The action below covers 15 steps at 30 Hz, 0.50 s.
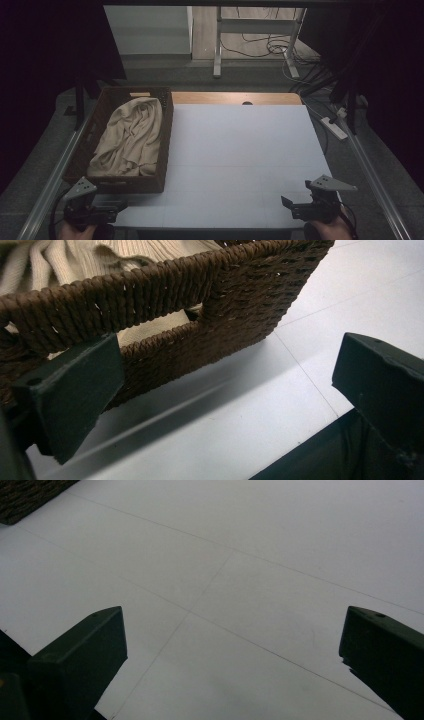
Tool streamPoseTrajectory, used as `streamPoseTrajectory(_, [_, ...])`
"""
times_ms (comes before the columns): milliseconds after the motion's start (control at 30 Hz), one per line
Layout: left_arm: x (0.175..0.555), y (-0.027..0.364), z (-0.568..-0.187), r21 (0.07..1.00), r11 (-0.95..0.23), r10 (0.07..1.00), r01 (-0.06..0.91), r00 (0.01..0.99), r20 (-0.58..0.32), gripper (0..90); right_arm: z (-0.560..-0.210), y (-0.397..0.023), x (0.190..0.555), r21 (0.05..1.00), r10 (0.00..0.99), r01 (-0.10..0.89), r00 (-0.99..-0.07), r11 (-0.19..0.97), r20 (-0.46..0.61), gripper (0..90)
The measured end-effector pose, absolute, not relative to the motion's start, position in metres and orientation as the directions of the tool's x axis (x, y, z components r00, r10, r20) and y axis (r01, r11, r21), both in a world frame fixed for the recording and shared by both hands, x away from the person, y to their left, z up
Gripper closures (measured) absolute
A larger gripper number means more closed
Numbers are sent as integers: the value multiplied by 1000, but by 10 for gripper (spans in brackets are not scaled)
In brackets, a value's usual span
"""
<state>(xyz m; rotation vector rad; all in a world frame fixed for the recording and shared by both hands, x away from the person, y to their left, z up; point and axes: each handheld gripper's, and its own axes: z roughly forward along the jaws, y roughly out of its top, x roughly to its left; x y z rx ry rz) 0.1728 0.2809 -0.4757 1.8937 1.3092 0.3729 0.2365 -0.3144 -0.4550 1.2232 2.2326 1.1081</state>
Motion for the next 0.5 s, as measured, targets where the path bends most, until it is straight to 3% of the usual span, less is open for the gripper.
streamPoseTrajectory(500, [173,282,-476,742,-136,898,656,398,-187,0,-455,-315,237,777,828,548,-558,309,64,0])
